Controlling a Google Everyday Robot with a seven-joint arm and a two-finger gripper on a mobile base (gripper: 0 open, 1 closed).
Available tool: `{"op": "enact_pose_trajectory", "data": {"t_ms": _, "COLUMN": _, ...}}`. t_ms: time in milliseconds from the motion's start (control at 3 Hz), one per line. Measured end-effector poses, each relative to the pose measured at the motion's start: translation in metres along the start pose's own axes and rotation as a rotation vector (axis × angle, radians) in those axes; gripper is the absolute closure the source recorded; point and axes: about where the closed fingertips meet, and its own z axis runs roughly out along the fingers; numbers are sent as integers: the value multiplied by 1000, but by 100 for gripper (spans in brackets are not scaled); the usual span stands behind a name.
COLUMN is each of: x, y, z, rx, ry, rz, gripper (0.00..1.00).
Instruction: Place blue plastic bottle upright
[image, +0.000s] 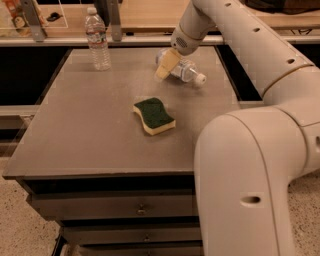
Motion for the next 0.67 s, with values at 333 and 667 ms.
{"op": "enact_pose_trajectory", "data": {"t_ms": 333, "x": 3, "y": -21, "z": -4, "rx": 10, "ry": -34, "rz": 21, "gripper": 0}}
{"op": "enact_pose_trajectory", "data": {"t_ms": 667, "x": 9, "y": -38, "z": -14, "rx": 27, "ry": -65, "rz": 31, "gripper": 0}}
